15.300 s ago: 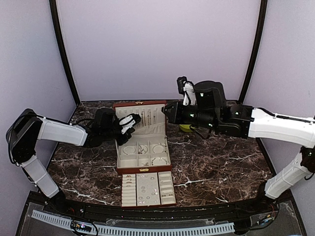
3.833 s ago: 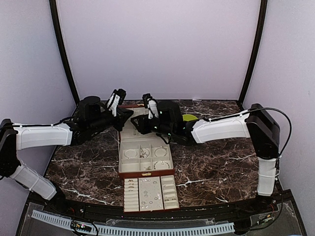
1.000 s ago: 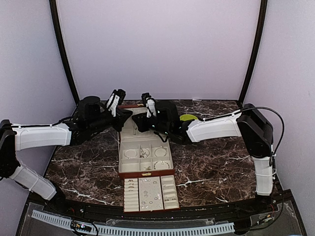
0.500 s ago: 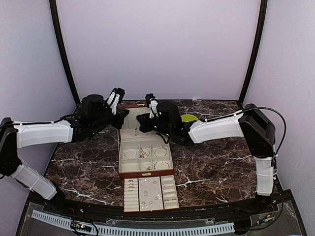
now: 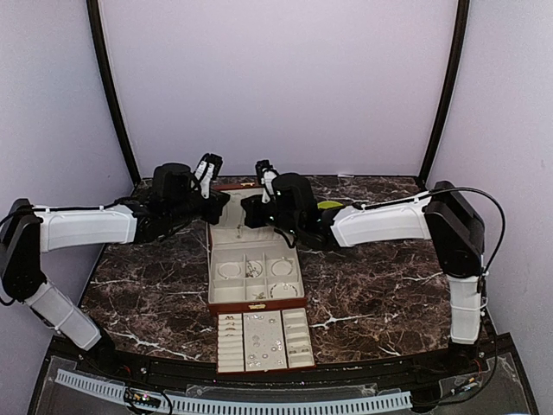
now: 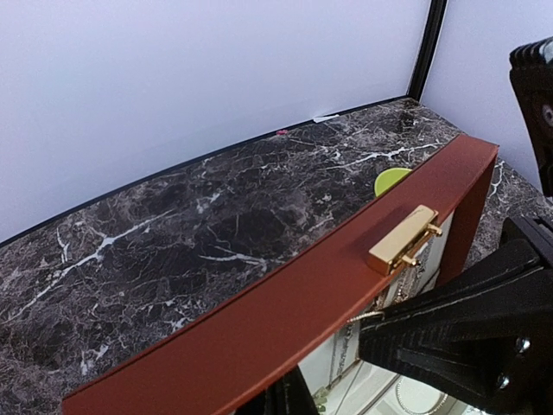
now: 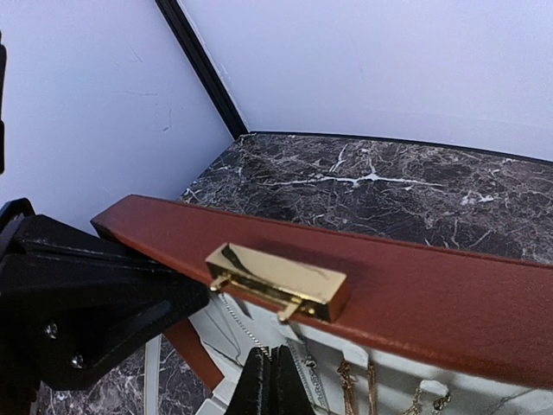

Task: Organize the mixed jewelry
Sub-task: Hang the necklace on the necklace hanger.

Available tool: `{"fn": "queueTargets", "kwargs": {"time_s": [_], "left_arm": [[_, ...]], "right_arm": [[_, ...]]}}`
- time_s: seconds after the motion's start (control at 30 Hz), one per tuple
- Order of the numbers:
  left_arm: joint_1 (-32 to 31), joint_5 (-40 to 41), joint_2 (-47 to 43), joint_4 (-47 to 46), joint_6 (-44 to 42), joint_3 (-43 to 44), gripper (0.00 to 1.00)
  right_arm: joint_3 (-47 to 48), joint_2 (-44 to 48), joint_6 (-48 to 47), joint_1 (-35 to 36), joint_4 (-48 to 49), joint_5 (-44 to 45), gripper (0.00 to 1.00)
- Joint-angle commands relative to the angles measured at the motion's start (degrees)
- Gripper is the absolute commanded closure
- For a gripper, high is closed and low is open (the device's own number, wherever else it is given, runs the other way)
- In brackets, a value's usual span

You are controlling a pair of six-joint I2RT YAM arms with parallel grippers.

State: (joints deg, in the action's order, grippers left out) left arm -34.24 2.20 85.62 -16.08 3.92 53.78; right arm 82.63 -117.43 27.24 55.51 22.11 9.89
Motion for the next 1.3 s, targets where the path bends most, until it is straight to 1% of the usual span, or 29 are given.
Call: {"fn": "queueTargets", "kwargs": {"time_s": [0.0, 0.33, 0.63, 1.13, 1.27], "left_arm": [[0.4, -0.18, 0.05, 1.46, 1.88, 1.97, 1.0], [0.49, -0.09, 0.97, 2.88, 2.69, 2.54, 1.0], [0.49, -0.74, 1.4, 3.92, 3.45, 2.3, 1.0], [0.49, -0.87, 1.39, 4.75, 3.99, 1.61, 1.0], [0.49, -2.01, 0.87, 4.12, 4.5, 0.7, 1.0]], "right_arm": [[3.04, 0.69, 0.97, 0.22, -1.49, 1.42, 1.0], [5.75, -1.23, 2.64, -0.27, -5.12, 1.91, 1.0], [6.05, -2.56, 4.57, -1.08, -6.93, 1.71, 1.0], [4.98, -3.18, 6.0, -1.54, -7.31, 0.81, 1.0], [3.93, -2.51, 5.98, -1.61, -6.45, 0.2, 1.0]]}}
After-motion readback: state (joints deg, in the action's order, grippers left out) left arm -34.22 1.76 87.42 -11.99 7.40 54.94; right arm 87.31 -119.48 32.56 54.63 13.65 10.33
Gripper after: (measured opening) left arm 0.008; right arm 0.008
